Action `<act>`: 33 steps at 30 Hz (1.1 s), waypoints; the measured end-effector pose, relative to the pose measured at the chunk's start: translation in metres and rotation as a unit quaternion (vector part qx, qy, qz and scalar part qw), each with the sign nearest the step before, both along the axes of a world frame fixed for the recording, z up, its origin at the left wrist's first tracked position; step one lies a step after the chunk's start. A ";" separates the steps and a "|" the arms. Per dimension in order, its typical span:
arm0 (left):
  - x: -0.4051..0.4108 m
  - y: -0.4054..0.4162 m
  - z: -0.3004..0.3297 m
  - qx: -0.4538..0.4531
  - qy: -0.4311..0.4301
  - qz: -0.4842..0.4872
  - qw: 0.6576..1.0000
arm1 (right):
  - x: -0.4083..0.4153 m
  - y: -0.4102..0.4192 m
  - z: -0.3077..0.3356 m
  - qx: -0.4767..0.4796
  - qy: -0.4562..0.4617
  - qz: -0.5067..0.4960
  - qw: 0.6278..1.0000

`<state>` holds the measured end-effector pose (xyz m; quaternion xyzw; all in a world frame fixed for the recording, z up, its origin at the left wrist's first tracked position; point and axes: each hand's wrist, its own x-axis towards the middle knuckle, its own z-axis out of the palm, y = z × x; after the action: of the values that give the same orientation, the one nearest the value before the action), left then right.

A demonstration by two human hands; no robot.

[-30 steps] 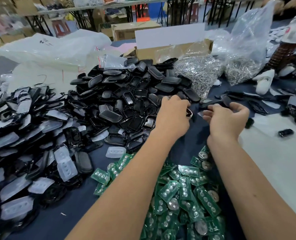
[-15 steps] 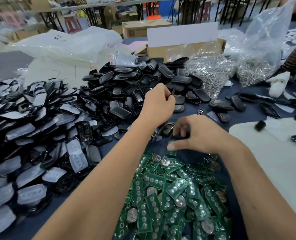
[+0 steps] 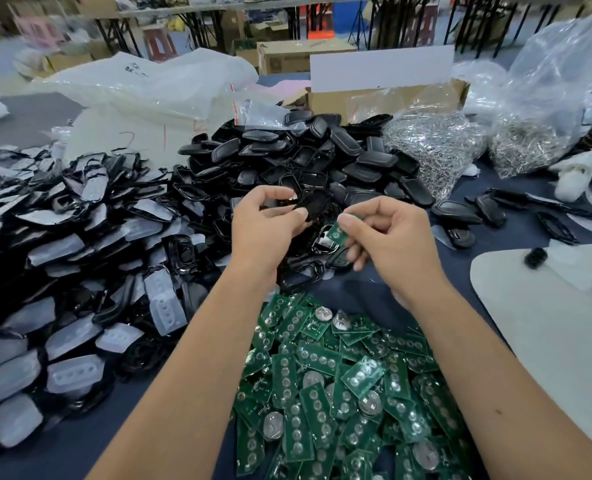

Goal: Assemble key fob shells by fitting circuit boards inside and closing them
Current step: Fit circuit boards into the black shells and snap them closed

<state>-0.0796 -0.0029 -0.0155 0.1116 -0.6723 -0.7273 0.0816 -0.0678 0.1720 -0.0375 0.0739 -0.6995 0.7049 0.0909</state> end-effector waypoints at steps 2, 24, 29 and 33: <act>0.007 -0.006 -0.003 -0.042 0.008 0.016 0.999 | -0.002 -0.006 0.001 -0.045 0.006 -0.016 0.999; 0.022 -0.022 -0.023 -0.010 0.015 -0.041 0.999 | -0.013 -0.037 -0.015 -0.009 0.015 -0.017 1.000; 0.021 -0.023 -0.024 -0.001 0.019 -0.040 0.999 | -0.009 -0.040 -0.010 0.056 0.025 -0.030 0.998; 0.023 -0.021 -0.022 0.013 0.020 -0.038 0.999 | -0.008 -0.041 -0.009 0.143 0.044 -0.087 0.985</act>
<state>-0.0566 -0.0236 -0.0380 0.0725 -0.6650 -0.7404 0.0662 -0.0757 0.1315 -0.0462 0.0561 -0.7920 0.5834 0.1711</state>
